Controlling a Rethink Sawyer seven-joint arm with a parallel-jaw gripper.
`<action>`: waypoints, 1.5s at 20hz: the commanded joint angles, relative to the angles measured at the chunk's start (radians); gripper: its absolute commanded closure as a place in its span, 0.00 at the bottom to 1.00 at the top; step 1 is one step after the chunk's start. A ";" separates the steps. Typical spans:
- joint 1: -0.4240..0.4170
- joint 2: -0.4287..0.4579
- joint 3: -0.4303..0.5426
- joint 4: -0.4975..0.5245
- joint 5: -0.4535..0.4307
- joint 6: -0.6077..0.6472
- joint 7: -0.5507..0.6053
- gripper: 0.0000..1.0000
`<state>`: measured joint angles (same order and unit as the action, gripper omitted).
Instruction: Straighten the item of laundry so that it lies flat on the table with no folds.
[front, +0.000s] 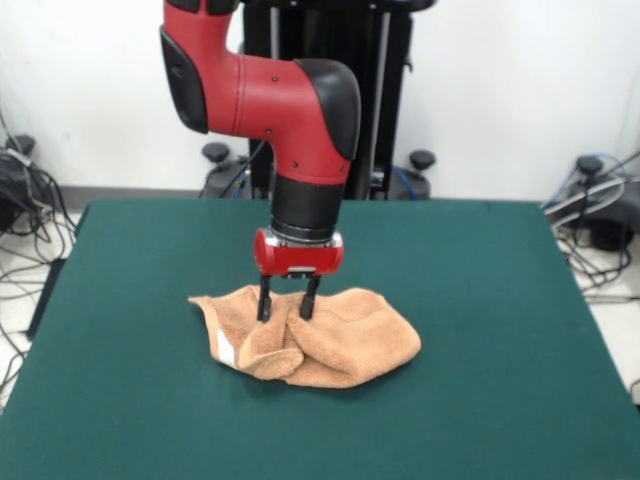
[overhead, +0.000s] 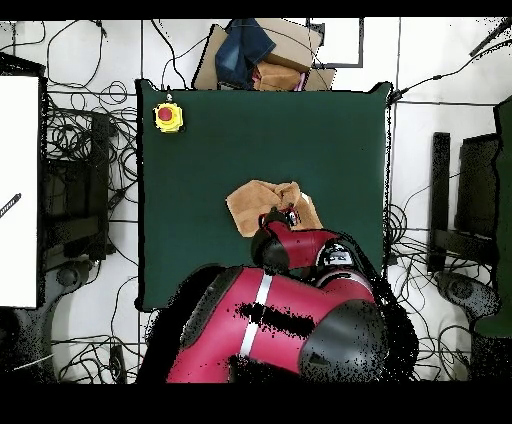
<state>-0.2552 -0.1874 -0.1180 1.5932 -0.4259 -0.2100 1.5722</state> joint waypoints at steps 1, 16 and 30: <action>0.016 0.044 0.093 0.020 -0.047 0.025 0.111 0.00; 0.005 0.044 0.107 0.019 -0.060 0.036 0.105 1.00; 0.001 0.047 0.110 0.021 -0.059 0.043 0.108 1.00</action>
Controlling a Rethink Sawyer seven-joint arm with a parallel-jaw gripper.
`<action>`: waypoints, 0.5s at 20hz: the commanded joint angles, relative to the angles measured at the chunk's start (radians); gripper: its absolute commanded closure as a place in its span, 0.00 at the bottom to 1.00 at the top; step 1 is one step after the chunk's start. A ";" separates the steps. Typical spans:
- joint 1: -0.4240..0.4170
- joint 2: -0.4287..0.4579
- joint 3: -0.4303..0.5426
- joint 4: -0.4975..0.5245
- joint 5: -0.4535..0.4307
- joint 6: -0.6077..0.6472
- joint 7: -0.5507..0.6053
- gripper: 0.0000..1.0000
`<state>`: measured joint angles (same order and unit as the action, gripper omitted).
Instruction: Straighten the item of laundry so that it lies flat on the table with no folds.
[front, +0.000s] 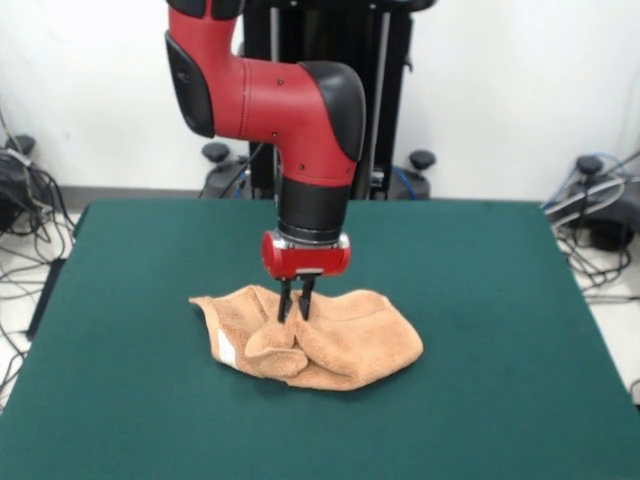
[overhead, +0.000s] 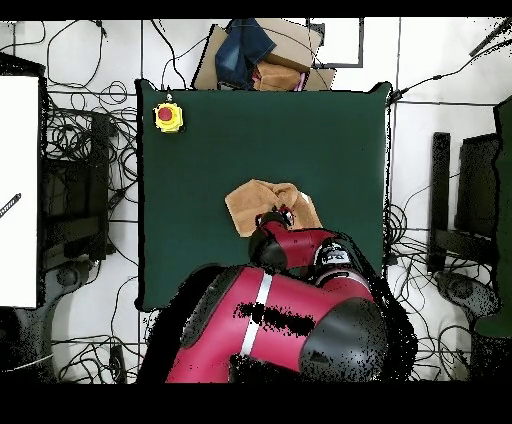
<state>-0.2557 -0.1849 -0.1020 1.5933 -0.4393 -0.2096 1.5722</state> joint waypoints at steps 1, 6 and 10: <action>0.002 0.044 0.094 0.021 -0.045 0.045 0.108 1.00; 0.015 0.018 0.093 0.041 -0.030 0.073 0.112 1.00; 0.043 -0.083 0.080 0.144 0.008 0.172 0.128 1.00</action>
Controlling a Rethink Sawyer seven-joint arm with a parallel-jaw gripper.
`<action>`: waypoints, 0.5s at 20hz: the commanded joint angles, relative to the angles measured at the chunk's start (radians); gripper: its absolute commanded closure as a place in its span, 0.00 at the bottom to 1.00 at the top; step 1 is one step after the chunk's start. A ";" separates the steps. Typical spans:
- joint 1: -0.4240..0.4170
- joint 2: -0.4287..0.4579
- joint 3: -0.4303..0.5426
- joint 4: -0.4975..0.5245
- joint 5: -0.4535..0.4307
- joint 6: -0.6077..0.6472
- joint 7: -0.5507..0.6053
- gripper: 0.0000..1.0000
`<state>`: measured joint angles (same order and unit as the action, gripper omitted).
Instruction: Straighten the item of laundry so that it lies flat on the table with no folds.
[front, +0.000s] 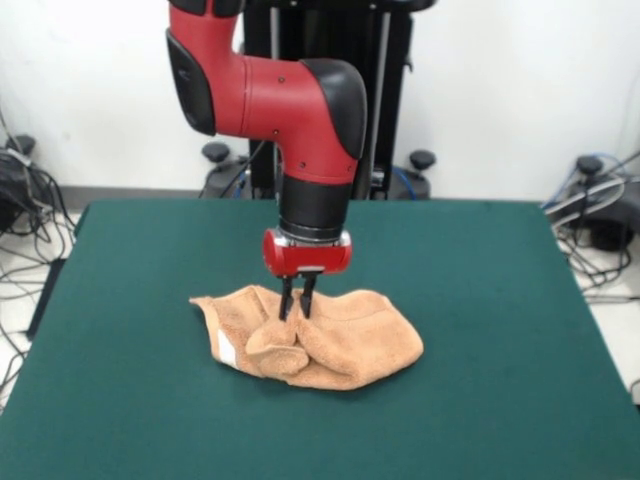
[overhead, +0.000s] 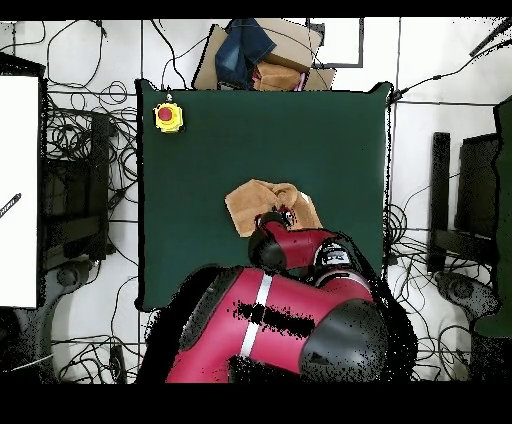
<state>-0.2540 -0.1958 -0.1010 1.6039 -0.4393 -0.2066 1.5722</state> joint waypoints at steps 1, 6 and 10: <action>0.046 -0.090 0.077 0.149 0.012 0.183 0.129 1.00; 0.052 -0.158 0.084 0.208 0.033 0.256 0.129 1.00; 0.057 -0.204 0.091 0.242 0.047 0.304 0.132 1.00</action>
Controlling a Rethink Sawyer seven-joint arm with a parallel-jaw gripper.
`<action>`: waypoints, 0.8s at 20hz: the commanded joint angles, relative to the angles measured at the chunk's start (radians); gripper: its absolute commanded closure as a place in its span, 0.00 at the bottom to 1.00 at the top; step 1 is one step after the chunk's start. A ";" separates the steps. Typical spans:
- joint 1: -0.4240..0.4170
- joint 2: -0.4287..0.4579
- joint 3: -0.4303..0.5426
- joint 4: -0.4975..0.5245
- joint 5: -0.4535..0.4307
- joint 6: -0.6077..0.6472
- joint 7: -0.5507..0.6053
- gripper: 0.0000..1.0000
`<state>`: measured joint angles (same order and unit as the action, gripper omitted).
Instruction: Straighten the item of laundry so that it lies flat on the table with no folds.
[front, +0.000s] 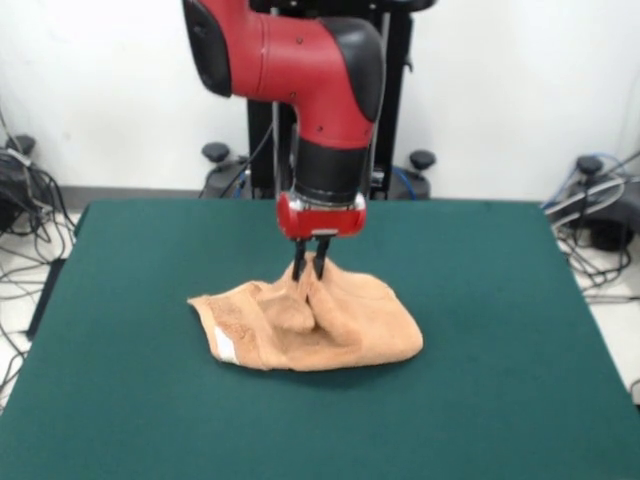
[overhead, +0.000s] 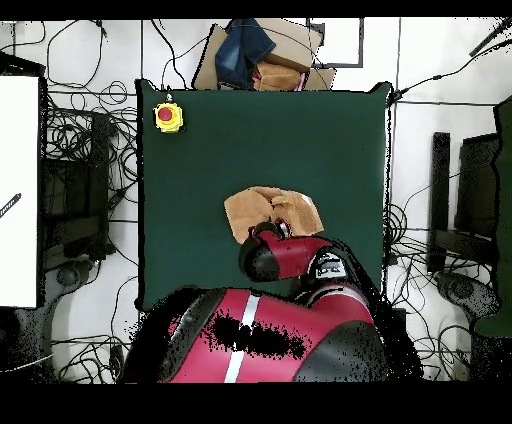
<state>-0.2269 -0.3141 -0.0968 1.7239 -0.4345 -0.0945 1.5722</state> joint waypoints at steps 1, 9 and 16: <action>0.029 -0.098 0.088 0.132 0.042 0.195 0.133 1.00; 0.025 -0.186 0.106 0.204 0.061 0.276 0.139 1.00; 0.039 -0.265 0.091 0.247 0.095 0.395 0.130 1.00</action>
<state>-0.2170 -0.5069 -0.0910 1.9028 -0.4065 0.1318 1.5722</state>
